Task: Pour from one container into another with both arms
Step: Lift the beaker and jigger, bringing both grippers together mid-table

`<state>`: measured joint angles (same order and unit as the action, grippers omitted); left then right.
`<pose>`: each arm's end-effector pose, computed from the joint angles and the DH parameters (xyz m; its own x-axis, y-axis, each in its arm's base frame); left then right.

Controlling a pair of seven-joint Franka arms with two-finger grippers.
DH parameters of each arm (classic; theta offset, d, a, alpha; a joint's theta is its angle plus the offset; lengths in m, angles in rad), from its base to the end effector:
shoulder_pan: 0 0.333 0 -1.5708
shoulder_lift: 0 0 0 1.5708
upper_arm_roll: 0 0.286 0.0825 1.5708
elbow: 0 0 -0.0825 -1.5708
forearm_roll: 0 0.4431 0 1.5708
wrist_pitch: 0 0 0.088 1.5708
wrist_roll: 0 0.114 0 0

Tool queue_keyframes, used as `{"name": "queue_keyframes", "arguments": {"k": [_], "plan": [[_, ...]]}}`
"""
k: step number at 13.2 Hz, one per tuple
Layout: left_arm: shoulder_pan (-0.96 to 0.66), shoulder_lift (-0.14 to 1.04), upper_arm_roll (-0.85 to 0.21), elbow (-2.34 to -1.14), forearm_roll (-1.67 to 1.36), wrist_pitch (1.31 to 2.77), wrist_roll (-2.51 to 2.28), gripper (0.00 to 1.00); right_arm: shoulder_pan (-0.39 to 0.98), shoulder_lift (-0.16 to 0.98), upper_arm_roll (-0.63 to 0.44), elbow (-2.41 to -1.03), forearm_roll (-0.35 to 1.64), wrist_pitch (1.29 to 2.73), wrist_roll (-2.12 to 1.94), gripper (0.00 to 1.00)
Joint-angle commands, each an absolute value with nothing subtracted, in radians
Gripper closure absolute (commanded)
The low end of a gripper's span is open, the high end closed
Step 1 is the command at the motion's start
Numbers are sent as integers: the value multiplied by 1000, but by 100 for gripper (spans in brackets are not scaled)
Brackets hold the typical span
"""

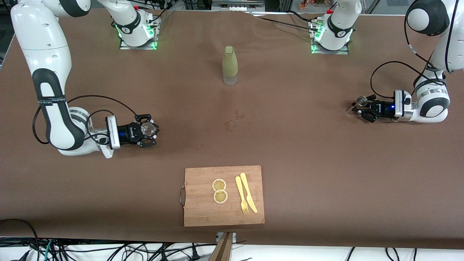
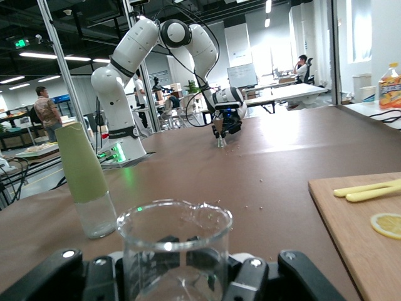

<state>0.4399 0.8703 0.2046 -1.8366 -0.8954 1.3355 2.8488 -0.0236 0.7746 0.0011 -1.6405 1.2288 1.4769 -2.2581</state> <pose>0.4365 0.2218 -0.0079 0.0272 -0.1742 0.9843 -0.9893 0.1366 0.0515 0.6380 0.1003 0.1187 0.1442 0.1992 0.9693 0.9460 0.2597 -0.1941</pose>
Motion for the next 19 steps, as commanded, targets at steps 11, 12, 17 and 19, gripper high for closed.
{"name": "queue_keyframes", "arguments": {"k": [11,12,17,19], "plan": [[384,830,226,-1848,-966,1269,3222,100,95,772,0,-1536,1203,1424,-2163,100],[367,830,225,-1847,-998,1269,3197,100,94,772,0,-1536,1207,1424,-2163,100],[218,804,187,-1842,-1205,1347,3065,100,120,773,2,-1529,1213,1462,-2161,100],[187,793,144,-1842,-1247,1394,2944,100,156,772,2,-1529,1242,1492,-2136,100]]}}
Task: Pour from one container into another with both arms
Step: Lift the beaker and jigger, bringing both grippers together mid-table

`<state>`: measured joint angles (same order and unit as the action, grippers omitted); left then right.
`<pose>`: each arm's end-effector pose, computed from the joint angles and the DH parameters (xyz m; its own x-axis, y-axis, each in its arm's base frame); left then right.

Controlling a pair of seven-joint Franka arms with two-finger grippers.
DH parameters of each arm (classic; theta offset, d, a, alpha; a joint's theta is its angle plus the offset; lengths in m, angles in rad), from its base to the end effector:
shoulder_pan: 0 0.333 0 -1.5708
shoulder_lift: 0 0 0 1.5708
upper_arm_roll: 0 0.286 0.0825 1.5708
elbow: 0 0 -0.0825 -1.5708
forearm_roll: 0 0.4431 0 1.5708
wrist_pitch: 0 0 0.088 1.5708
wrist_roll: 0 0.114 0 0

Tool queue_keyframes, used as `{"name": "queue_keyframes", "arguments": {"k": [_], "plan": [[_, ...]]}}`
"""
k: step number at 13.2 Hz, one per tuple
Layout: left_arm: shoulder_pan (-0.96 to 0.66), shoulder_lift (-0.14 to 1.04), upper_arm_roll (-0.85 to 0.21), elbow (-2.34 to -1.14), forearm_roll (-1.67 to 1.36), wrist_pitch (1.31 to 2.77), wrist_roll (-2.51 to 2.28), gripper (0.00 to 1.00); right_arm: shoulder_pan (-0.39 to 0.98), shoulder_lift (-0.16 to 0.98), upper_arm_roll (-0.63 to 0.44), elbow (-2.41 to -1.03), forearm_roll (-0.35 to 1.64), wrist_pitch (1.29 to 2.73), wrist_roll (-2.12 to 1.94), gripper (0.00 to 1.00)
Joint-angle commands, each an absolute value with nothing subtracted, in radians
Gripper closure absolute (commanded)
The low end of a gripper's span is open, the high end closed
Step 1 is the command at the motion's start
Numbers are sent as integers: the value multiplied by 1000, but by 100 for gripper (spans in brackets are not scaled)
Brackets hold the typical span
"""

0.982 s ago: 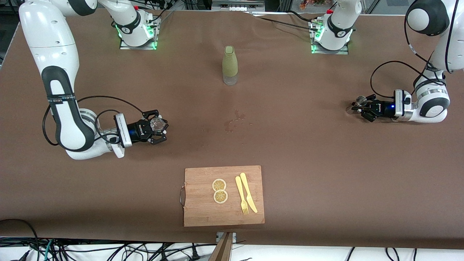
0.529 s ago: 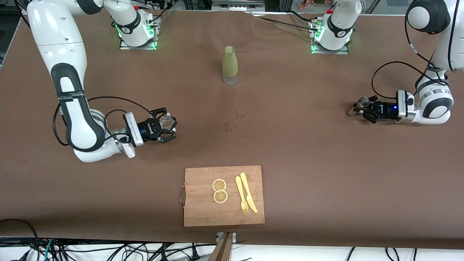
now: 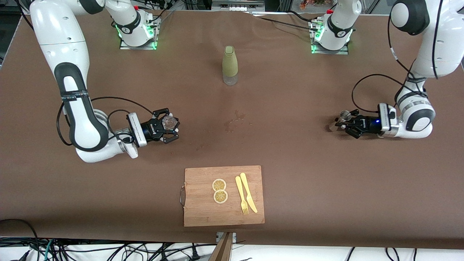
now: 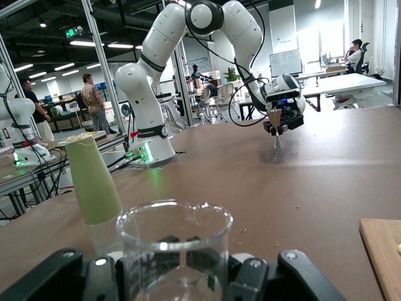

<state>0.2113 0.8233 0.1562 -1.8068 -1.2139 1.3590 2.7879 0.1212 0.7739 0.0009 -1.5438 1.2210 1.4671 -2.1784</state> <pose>0.5474 0.0871 0.0359 -0.0907 -0.0823 0.9925 -0.9913 0.1033 -0.0821 0.6482 0.1954 0.1572 0.0928 0.2383 0.9668 0.9033 0.3883 -0.1824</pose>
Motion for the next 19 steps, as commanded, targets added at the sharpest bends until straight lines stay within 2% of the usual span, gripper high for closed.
{"name": "queue_keyframes", "arguments": {"k": [1,3,9,13,17,19], "plan": [[186,779,103,-1842,-1273,1437,2906,100,173,772,2,-1528,1244,1511,-2105,100],[164,759,37,-1836,-1313,1508,2818,100,224,773,0,-1510,1239,1563,-2060,100],[49,746,-72,-1828,-1518,1733,2766,100,343,772,0,-1450,1238,1730,-1841,100],[-90,747,-75,-1845,-1707,1834,2766,100,460,770,0,-1436,1235,1914,-1706,100],[-213,758,-75,-1870,-1919,1948,2801,100,509,770,-5,-1390,1148,1970,-1585,100],[-260,759,-75,-1888,-2012,1956,2813,100,517,772,-5,-1390,1144,1980,-1582,100]]}}
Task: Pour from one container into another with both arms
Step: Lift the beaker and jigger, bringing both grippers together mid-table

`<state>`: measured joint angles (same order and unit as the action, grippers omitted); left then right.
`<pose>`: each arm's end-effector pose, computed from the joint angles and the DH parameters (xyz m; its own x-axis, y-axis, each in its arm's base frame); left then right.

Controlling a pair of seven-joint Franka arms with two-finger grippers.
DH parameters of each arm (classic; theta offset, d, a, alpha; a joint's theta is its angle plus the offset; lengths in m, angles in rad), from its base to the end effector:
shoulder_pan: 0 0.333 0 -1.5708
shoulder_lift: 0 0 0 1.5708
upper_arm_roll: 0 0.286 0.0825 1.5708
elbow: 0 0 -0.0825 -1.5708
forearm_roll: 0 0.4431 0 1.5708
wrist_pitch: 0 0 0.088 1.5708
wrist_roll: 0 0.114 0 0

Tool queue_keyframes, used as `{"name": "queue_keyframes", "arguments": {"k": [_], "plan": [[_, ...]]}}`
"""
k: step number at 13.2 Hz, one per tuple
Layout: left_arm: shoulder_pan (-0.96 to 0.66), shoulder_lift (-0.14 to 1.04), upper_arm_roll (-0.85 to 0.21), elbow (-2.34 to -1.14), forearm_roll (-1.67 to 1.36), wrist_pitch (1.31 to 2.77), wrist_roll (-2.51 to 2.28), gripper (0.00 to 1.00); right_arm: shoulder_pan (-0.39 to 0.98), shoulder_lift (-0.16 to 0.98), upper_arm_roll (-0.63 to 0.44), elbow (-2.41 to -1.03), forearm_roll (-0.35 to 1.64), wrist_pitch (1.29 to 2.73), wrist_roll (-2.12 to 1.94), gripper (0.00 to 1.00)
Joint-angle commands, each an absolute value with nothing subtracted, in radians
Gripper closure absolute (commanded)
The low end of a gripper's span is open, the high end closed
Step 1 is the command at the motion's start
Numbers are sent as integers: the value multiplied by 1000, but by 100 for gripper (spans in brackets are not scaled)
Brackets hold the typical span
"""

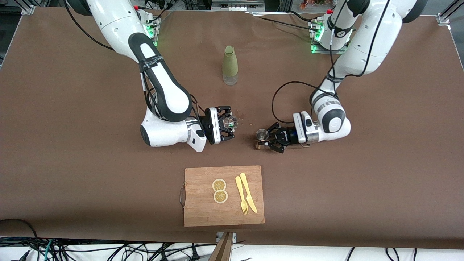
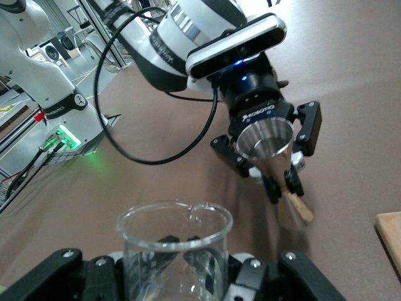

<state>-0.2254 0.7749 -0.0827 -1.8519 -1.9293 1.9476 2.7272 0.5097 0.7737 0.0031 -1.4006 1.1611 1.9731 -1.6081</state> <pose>0.5834 -0.2600 0.0451 -0.0230 -0.1151 0.9931 -0.9795 -0.1962 -0.0454 0.6291 0.4279 0.2021 0.2253 0.5966 0.7703 0.9222 0.1245 -0.3661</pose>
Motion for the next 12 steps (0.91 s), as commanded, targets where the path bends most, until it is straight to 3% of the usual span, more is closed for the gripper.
{"name": "queue_keyframes", "arguments": {"k": [1,9,12], "plan": [[-276,764,-75,-1888,-2032,1977,2816,100,528,772,-6,-1390,1137,1999,-1580,100],[-377,778,-77,-1891,-2201,2077,2904,100,572,778,-6,-1390,1068,2166,-1499,100],[-380,778,-92,-1904,-2206,2083,2907,100,572,779,-6,-1391,1066,2168,-1499,100]]}}
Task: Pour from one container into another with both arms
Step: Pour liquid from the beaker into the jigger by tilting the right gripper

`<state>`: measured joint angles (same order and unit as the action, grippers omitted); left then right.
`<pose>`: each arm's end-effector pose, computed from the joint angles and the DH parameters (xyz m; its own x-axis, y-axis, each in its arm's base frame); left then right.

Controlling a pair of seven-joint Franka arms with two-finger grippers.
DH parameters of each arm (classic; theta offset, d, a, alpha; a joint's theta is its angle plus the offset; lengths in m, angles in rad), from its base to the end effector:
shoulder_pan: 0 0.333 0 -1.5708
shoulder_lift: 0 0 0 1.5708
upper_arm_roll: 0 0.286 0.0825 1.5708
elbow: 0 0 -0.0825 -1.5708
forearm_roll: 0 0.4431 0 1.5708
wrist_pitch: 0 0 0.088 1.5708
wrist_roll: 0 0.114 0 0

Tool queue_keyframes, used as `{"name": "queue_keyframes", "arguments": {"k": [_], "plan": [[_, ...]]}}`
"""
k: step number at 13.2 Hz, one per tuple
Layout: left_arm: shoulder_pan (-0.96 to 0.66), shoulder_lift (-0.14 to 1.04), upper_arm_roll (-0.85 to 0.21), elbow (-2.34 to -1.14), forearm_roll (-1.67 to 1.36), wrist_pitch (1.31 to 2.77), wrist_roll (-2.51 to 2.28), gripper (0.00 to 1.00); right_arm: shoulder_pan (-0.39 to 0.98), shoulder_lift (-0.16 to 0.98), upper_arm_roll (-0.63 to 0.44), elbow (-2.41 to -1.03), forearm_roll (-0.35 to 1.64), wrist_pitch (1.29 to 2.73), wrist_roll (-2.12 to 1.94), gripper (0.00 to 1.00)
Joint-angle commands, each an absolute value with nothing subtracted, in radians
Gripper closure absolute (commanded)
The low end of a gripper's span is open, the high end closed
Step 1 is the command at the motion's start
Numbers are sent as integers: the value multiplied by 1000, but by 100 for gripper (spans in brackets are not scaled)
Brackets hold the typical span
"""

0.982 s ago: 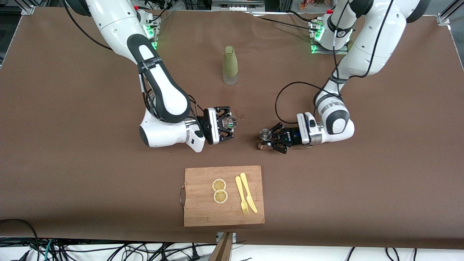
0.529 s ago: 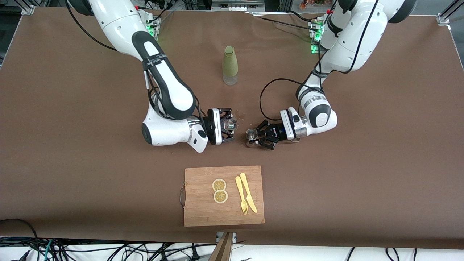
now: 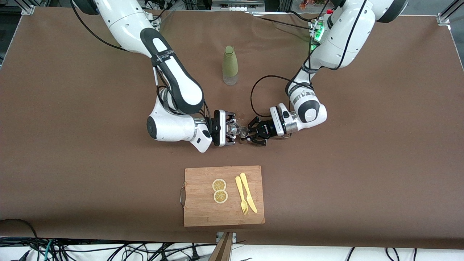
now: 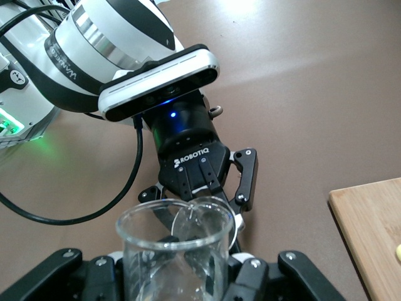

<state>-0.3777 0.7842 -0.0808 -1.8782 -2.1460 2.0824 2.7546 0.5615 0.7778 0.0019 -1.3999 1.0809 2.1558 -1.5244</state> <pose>0.5409 -0.3231 0.0228 0.0640 -0.1612 0.9849 -0.9597 -0.2807 0.0165 0.6293 0.4457 0.1983 0.2196 0.6665 0.7125 0.9552 0.0018 -0.2961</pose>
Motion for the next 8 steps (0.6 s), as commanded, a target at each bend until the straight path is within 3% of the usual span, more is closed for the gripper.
{"name": "queue_keyframes", "arguments": {"k": [1,8], "plan": [[-380,778,-92,-1905,-2206,2083,2908,100,572,781,-6,-1393,1057,2168,-1497,100],[-380,778,-94,-1908,-2238,2085,2921,100,583,782,-8,-1399,924,2171,-1419,100]]}}
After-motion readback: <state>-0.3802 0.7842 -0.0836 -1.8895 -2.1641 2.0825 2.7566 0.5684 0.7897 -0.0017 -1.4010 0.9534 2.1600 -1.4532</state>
